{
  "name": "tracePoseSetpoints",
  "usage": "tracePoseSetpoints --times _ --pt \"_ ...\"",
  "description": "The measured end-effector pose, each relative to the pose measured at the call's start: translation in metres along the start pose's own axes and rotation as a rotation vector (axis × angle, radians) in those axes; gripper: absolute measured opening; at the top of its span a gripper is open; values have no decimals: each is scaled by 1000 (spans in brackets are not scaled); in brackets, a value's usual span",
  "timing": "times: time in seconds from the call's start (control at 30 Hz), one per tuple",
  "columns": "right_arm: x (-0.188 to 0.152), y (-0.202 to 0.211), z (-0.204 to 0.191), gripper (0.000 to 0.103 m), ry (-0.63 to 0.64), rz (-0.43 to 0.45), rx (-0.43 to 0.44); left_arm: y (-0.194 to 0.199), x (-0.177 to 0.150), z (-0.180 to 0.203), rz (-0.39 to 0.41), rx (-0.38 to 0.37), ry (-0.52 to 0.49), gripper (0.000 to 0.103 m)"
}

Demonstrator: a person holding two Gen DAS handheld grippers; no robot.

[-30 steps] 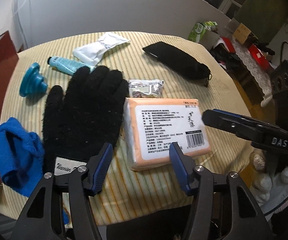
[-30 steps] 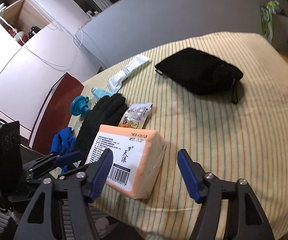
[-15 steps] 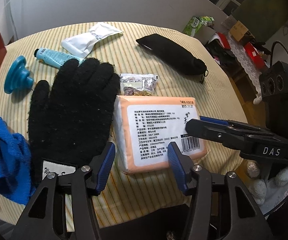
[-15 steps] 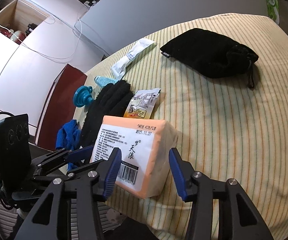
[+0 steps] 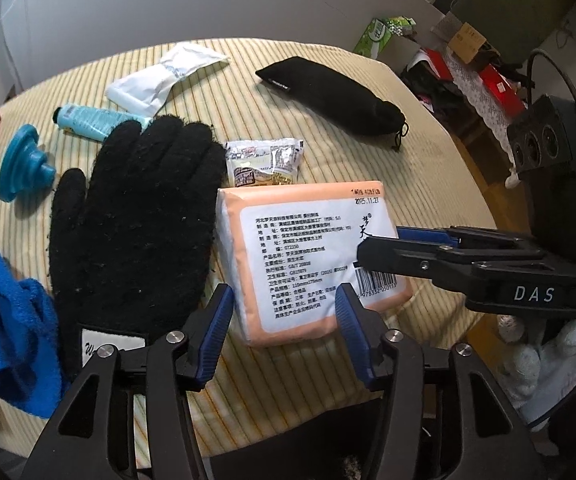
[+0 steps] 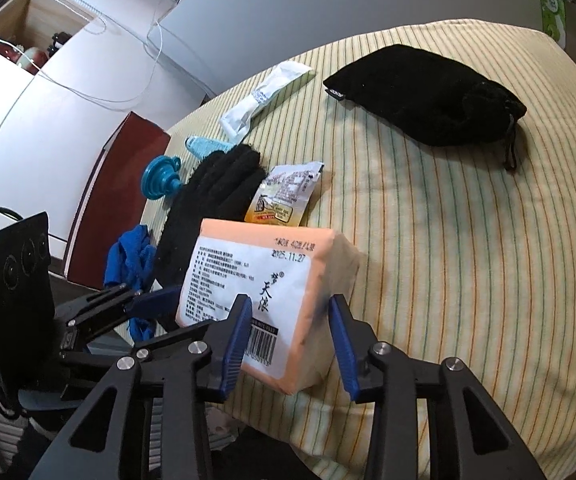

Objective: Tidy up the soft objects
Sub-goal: 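Move the left gripper to the orange tissue pack and close on it, then lift the tissue pack with the left gripper and release it into the box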

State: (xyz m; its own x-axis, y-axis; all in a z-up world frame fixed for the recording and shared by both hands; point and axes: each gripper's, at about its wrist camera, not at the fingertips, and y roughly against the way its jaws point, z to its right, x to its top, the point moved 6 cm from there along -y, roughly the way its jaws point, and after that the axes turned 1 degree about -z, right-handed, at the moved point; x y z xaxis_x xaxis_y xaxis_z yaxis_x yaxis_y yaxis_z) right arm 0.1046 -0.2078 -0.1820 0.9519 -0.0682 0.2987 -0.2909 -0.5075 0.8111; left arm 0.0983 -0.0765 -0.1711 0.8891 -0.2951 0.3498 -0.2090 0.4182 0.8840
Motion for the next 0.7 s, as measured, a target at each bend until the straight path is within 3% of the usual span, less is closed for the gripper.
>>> tracePoseSetpoints --times 0.1,0.37,0.7 --pt "1 -2 4 36 -23 -12 19 -4 3 -1 -10 -30 21 55" --pt "4 10 -8 34 14 37 -19 6 -1 11 27 -19 -16 54" --pt "25 42 -60 32 109 110 -8 70 6 -2 189 18 -7 54"
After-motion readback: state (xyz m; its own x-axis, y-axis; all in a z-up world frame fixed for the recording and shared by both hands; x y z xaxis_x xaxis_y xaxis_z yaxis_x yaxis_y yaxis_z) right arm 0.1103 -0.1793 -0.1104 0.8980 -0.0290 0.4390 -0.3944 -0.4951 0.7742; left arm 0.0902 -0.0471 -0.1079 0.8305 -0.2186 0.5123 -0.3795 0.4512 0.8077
